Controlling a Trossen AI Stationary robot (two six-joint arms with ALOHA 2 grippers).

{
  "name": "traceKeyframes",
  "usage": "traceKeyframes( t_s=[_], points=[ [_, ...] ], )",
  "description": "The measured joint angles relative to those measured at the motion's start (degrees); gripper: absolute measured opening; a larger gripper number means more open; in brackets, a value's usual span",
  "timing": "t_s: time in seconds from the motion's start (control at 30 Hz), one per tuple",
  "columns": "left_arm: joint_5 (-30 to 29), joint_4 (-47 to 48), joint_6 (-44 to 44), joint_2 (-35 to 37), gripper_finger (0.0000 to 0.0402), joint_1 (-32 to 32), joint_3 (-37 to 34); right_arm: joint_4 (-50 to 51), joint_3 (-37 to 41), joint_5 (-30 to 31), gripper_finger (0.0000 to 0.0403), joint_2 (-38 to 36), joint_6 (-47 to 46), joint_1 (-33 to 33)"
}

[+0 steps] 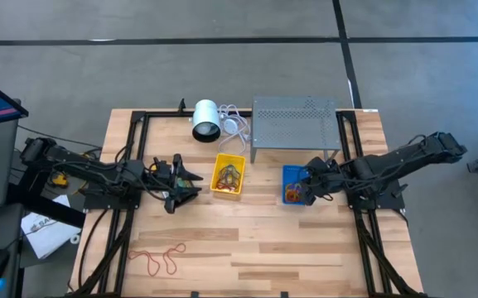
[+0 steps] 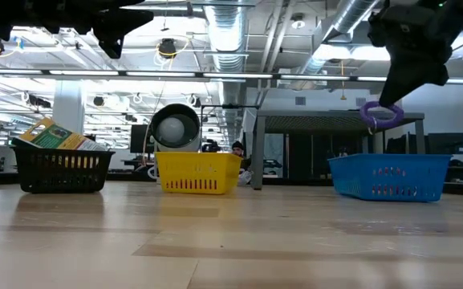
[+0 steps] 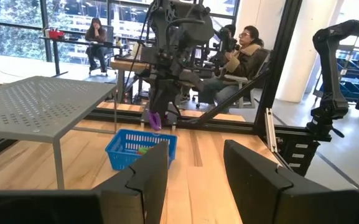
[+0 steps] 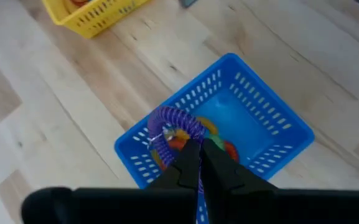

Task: Pick & Place Office Desk Supplies
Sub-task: Put the violet elastic key ring into the blue basket

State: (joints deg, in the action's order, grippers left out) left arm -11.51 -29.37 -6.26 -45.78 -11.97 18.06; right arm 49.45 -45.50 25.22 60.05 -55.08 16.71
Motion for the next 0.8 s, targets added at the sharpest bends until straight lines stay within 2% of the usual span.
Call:
traceKeyframes(
  t_s=[0.5,0.8],
  points=[
    [-0.6,1.0,-0.1,-0.2,0.0152,1.8,0.0,0.5,0.0,-1.5,0.0,1.4,2.8,-3.1],
    [-0.6,1.0,-0.2,-0.8,0.0152,2.0,0.0,0.8,0.0,-4.4,0.0,8.3,4.9,-5.7]
  ],
)
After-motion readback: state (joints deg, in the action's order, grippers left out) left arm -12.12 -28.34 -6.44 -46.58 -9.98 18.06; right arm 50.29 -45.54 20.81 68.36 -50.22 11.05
